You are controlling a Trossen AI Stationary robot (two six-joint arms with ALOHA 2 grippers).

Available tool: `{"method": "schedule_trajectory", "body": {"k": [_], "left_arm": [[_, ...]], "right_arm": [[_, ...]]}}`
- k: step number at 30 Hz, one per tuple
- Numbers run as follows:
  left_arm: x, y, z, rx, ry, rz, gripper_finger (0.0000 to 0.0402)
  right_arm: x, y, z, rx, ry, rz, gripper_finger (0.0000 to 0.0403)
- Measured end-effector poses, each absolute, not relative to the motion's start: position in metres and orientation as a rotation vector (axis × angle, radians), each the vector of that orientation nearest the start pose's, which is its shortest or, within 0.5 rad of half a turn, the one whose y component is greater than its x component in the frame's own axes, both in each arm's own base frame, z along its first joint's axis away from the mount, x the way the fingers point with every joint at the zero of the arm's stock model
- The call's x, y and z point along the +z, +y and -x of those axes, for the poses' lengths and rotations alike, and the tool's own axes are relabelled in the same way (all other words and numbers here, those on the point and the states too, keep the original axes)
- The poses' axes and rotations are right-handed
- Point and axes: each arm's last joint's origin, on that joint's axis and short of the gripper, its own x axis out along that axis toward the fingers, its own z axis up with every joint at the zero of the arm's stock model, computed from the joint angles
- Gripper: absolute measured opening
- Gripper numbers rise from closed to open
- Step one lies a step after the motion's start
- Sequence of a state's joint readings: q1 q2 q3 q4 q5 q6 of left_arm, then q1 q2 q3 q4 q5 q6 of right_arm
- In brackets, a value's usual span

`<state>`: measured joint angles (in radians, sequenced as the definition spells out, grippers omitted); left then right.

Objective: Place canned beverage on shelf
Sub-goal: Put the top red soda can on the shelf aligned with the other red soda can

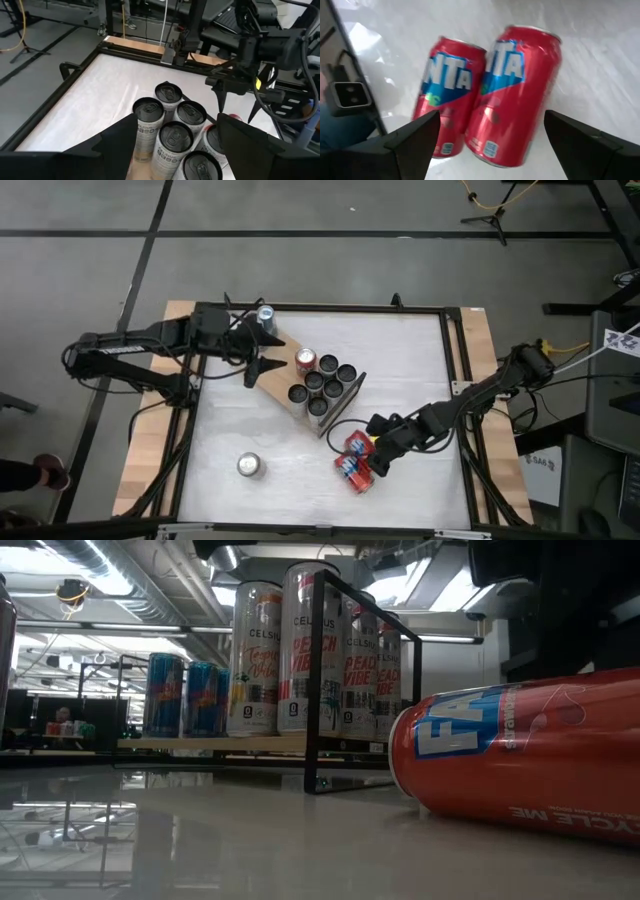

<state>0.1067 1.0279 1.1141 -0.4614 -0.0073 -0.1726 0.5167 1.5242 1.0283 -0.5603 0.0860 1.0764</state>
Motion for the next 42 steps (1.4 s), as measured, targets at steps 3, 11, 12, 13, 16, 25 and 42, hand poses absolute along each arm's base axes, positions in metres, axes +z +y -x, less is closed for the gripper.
{"method": "schedule_trajectory", "body": {"k": [3, 11, 12, 13, 16, 25, 42], "left_arm": [[0.375, 0.021, -0.211, 0.146, 0.364, 0.185, 0.0266], [0.375, 0.021, -0.211, 0.143, 0.365, 0.185, 0.0266], [0.375, 0.021, -0.211, 0.143, 0.365, 0.185, 0.0266], [0.375, 0.021, -0.211, 0.143, 0.365, 0.185, 0.0266], [0.375, 0.021, -0.212, 0.143, 0.365, 0.185, 0.0266], [0.375, 0.021, -0.212, 0.143, 0.365, 0.185, 0.0266], [0.375, 0.021, -0.212, 0.143, 0.365, 0.185, 0.0266]], "right_arm": [[0.217, 0.145, -0.261, -0.209, 1.104, -0.652, 0.0353], [0.209, 0.147, -0.263, -0.234, 1.124, -0.651, 0.0353], [0.207, 0.147, -0.264, -0.237, 1.128, -0.648, 0.0353], [0.205, 0.148, -0.265, -0.241, 1.133, -0.645, 0.0353], [0.198, 0.149, -0.267, -0.255, 1.153, -0.633, 0.0353], [0.193, 0.149, -0.268, -0.27, 1.161, -0.621, 0.0353], [0.19, 0.139, -0.258, -0.43, 1.223, -0.592, 0.0353]]}}
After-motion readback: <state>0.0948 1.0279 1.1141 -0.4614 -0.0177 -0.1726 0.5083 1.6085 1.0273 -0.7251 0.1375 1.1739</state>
